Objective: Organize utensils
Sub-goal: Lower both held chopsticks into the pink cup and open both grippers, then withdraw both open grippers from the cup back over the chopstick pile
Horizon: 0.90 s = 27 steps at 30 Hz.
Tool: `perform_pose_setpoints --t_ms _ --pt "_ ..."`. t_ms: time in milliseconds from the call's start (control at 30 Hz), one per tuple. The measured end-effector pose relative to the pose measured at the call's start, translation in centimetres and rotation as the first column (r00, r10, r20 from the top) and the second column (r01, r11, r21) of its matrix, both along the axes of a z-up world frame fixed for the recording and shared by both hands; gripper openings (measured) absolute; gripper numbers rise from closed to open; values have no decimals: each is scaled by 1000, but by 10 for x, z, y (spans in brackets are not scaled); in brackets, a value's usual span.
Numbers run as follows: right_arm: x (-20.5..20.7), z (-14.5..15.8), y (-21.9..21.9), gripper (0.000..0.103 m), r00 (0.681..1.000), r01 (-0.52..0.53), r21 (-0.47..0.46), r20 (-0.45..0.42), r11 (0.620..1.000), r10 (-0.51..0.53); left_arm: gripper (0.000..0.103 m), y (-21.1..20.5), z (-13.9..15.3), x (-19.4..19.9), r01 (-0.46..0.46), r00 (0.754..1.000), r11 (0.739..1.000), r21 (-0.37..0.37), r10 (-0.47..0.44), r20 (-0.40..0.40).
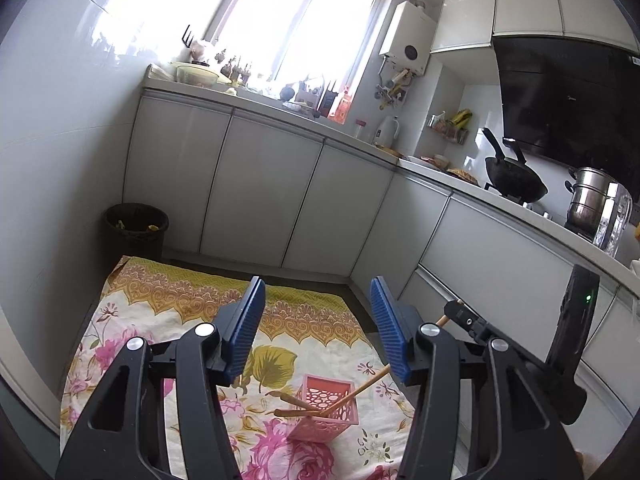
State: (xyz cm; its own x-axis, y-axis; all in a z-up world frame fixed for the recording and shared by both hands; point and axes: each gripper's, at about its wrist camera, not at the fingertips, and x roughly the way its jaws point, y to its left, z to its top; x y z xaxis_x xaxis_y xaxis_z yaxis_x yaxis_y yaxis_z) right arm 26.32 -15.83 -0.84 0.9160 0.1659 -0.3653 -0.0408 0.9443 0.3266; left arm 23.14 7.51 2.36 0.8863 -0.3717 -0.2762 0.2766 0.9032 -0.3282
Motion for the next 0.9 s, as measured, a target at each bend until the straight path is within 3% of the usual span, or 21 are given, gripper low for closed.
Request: perform_pose_setpoints --t_ms 100,167,200,300,367,433,533,800,900 --pt "2 -5 7 13 1000 -10 -12 -15 1000 10 51 2 0 0 7 1000 1000 7 -7 -18" --pt "-4 -2 7 32 1000 -8 4 -2 1000 8 51 4 1 -4 9 1000 1000 5 -9 -14" --pt "-9 1 7 35 1000 -3 11 10 1000 3 51 4 2 -6 15 1000 1000 10 -15 -13" --pt "-31 12 3 59 998 24 11 62 1000 -24 67 3 6 -16 14 1000 1000 21 -14 0" --pt "-49 19 -1 86 993 54 13 103 998 -55 74 2 8 -24 23 1000 999 36 -23 9" --pt "-71 23 -8 93 985 102 15 136 995 -103 90 -2 10 -31 39 999 998 56 -40 14" --pt "-99 23 -16 96 981 148 -3 130 989 -147 96 -6 10 -43 46 999 996 70 -48 26" --pt "-170 -12 -35 96 959 282 -40 22 959 -281 96 -29 -11 -61 92 994 988 127 -83 -69" --pt "-186 -27 -40 96 957 285 -54 -46 957 -287 96 -42 -28 -68 123 987 978 167 -103 -124"
